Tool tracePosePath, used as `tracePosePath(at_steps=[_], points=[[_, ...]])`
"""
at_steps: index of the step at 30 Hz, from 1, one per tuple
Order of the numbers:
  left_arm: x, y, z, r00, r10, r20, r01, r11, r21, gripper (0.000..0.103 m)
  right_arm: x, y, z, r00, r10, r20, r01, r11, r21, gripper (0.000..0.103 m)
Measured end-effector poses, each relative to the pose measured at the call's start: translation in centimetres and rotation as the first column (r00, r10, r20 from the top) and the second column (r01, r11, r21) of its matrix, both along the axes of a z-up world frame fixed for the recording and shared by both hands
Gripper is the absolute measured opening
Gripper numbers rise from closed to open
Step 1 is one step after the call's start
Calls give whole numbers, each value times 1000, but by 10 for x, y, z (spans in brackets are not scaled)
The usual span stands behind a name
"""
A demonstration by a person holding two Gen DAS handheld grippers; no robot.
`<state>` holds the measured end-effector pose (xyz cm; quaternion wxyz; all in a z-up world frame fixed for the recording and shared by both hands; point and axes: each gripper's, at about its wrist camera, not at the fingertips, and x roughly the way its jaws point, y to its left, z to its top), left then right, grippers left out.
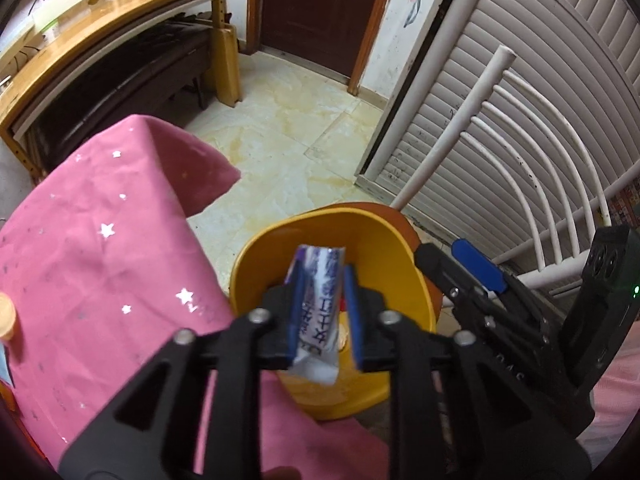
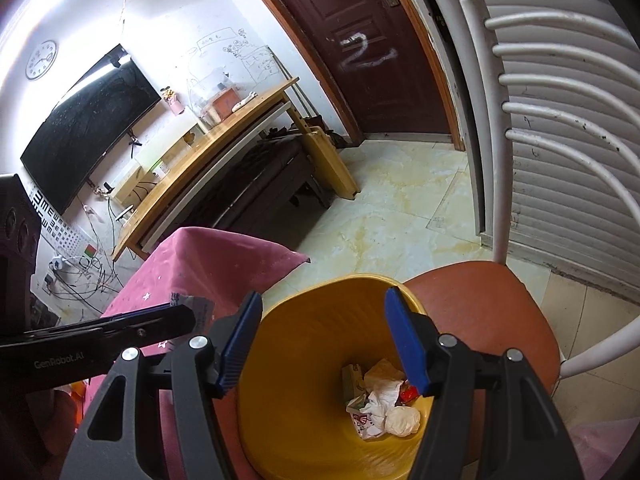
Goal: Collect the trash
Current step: 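Lower the blue-white tube into the yellow bin and open the left gripper, then move both grippers back over the trash on the table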
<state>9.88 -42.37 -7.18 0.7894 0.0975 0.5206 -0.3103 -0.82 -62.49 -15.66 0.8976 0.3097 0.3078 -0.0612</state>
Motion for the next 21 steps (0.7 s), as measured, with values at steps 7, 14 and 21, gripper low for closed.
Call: tracePosePath(at_steps=[7,14,21], points=[[-3,6,9,999,37,-1,-37,999,-25,32,-3,-8,-6,1000,-13,-2,13,999,30,59],[-26,69,37,994,85,63,-79,992,-101,46,-17,23,27,999,0,52,5,996,-84,60],[-51,158,63,974,148,171,-125,983,-137,62,-20,98,62,992,85,94,-64,978,-201,68]])
